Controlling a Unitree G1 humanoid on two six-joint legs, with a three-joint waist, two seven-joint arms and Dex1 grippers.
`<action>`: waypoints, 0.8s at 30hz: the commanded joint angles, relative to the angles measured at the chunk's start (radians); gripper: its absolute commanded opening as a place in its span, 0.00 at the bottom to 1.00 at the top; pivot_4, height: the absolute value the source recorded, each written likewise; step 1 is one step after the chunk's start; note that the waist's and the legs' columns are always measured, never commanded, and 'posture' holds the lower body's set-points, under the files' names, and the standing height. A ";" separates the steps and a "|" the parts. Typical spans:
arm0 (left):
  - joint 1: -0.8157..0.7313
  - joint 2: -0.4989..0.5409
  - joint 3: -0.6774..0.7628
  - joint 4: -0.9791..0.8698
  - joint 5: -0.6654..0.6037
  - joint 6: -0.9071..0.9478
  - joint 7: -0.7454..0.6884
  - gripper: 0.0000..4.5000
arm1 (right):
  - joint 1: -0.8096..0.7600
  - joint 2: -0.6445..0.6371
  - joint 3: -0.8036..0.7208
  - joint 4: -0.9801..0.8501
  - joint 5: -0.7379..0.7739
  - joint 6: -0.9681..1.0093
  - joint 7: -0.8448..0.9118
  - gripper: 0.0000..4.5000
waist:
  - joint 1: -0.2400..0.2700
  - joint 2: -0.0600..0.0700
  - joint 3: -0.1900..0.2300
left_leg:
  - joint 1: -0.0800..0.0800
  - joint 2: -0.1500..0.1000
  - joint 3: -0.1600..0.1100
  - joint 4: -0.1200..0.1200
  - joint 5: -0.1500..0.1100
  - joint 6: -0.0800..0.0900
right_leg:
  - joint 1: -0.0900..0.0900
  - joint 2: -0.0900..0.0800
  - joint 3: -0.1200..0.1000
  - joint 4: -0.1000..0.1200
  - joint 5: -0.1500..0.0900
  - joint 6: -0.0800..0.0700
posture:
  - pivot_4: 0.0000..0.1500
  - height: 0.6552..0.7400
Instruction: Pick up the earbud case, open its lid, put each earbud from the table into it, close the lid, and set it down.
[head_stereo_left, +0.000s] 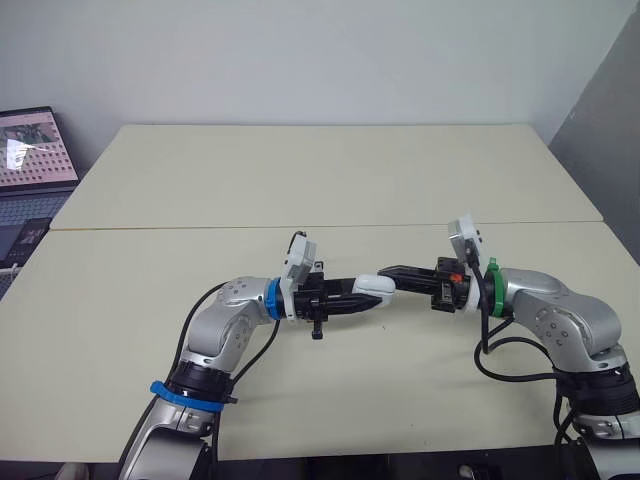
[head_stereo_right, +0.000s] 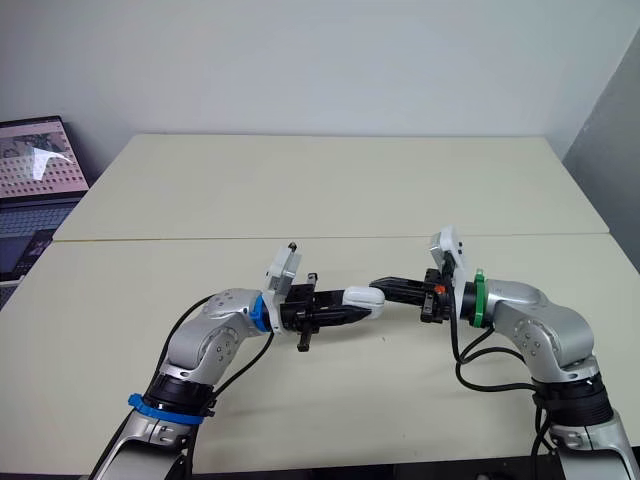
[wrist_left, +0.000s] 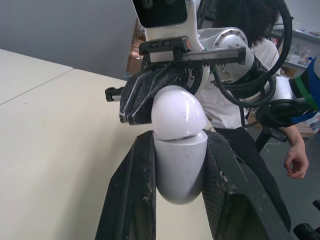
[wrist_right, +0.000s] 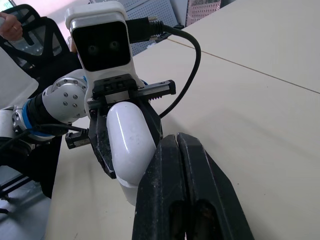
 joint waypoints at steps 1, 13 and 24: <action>-0.020 -0.007 0.008 -0.040 -0.015 0.006 0.015 0.18 | 0.003 -0.008 -0.018 -0.064 0.055 0.012 0.033 0.01 | 0.000 0.000 0.000 | 0.000 0.000 0.000 0.000 0.000 0.000 | 0.000 0.000 0.000 0.000 0.000 0.000 | 1.00 1.00; -0.022 -0.004 0.011 -0.040 -0.012 0.018 0.016 0.18 | -0.036 0.041 -0.098 -0.072 0.171 0.040 -0.008 0.01 | 0.000 0.000 0.000 | 0.000 0.000 0.000 0.000 0.000 0.000 | 0.000 0.000 0.000 0.000 0.000 0.000 | 1.00 1.00; -0.018 -0.004 0.012 -0.036 -0.011 0.012 0.019 0.18 | 0.025 -0.046 0.014 -0.082 0.045 -0.018 0.037 0.01 | 0.000 0.000 0.000 | 0.000 0.000 0.000 0.000 0.000 0.000 | 0.000 0.000 0.000 0.000 0.000 0.000 | 1.00 1.00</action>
